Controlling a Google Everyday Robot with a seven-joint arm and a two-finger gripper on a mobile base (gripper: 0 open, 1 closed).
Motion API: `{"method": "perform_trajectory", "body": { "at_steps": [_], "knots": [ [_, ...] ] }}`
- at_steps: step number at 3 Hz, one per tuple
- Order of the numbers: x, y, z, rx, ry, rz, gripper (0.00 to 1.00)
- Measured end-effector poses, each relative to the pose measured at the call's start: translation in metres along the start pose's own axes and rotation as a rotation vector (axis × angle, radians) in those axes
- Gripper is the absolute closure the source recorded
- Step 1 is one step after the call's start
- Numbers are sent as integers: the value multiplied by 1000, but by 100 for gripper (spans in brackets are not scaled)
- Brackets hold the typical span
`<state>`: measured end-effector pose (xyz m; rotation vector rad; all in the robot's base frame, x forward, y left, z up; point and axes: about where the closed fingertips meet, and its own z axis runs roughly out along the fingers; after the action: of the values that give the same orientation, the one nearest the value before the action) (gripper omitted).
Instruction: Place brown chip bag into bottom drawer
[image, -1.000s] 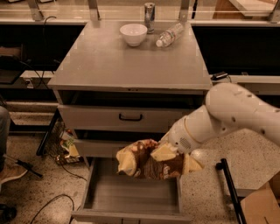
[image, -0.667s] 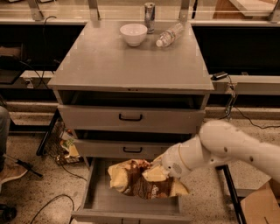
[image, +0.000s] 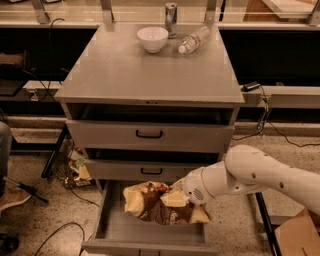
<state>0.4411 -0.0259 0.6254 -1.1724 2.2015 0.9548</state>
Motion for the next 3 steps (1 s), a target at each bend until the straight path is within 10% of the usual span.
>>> {"method": "perform_trajectory", "body": {
  "at_steps": [3],
  "knots": [
    [-10, -32, 178, -133, -239, 54, 100]
  ]
}}
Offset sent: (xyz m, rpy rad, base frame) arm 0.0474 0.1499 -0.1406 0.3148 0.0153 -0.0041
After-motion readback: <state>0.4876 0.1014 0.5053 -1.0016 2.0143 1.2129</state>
